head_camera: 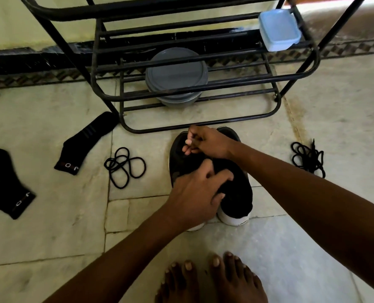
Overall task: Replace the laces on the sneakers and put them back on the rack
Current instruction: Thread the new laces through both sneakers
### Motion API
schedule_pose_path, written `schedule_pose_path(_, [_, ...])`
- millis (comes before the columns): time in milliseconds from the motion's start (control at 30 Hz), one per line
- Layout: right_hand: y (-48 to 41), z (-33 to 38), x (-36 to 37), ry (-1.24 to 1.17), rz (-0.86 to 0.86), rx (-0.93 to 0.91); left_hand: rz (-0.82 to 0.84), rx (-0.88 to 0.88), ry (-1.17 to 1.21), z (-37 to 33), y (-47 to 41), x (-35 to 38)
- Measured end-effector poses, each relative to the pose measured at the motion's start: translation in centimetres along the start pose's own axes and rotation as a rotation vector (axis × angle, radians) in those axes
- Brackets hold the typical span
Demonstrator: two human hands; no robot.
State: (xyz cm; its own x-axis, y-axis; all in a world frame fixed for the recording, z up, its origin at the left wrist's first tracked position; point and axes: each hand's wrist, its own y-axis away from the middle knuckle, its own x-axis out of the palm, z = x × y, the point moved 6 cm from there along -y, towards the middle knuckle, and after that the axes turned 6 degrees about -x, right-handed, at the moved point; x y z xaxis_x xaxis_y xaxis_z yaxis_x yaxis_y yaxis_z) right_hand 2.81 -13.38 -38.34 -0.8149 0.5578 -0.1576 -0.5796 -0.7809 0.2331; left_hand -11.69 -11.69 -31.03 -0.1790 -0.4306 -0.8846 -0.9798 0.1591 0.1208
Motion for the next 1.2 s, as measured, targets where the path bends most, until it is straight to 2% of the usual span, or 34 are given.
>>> schedule_pose_path(133, [0.2, 0.1, -0.1, 0.013, 0.019, 0.015, 0.215, 0.134, -0.176, -2.2, -0.3, 3.2])
schedule_pose_path(233, [0.2, 0.0, 0.0, 0.022, 0.016, 0.006, 0.239, 0.065, -0.170, -2.5, -0.5, 3.5])
schedule_pose_path(367, [0.1, -0.1, -0.1, 0.034, 0.004, -0.007, 0.319, -0.044, 0.038, -3.0, -0.8, 3.6])
schedule_pose_path(533, [-0.1, -0.2, -0.1, 0.033, 0.008, 0.004, 0.257, -0.024, 0.123, -3.8, -0.4, 4.2])
schedule_pose_path(633, [0.0, -0.3, -0.1, 0.027, 0.008, -0.001, 0.201, 0.009, 0.290, -3.6, -0.1, 3.6])
schedule_pose_path(833, [0.0, -0.2, -0.2, 0.038, 0.003, -0.005, 0.238, 0.056, 0.630, -1.9, 1.0, 1.4])
schedule_pose_path(900, [0.0, -0.1, -0.1, 0.043, 0.001, -0.004, 0.202, 0.044, 0.694, -1.2, 1.2, 0.6])
schedule_pose_path(967, [0.0, -0.1, -0.2, 0.049, 0.001, -0.006, 0.118, 0.038, 0.661, -0.4, 1.2, -0.4])
schedule_pose_path(1067, [0.0, -0.1, -0.1, 0.048, -0.004, -0.010, -0.032, -0.056, 0.490, 1.5, 1.3, -2.4])
schedule_pose_path(1200, [0.0, -0.2, 0.0, 0.052, -0.004, -0.010, -0.124, -0.419, 0.207, 5.3, 2.6, -5.5])
